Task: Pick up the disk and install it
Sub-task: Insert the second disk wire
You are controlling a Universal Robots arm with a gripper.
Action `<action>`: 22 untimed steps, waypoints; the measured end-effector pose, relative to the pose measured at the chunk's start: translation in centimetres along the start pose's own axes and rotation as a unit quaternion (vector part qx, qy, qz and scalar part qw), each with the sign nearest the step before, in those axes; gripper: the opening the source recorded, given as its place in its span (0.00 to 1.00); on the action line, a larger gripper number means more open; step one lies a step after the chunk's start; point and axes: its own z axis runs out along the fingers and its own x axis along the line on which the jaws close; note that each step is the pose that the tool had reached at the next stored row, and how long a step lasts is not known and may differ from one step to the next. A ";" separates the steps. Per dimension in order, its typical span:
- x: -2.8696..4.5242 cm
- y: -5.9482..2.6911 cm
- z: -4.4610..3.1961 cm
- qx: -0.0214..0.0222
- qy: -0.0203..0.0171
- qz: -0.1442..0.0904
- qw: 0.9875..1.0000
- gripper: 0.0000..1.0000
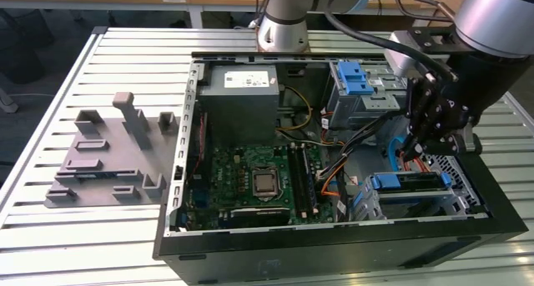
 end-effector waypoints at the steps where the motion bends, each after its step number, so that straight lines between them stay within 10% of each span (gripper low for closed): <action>1: 0.00 0.01 0.17 0.000 0.000 -0.001 1.000 0.16; 10: 0.54 0.42 0.51 0.011 0.000 -0.012 1.000 0.16; 22: 1.77 0.51 1.11 0.011 0.000 -0.015 1.000 0.16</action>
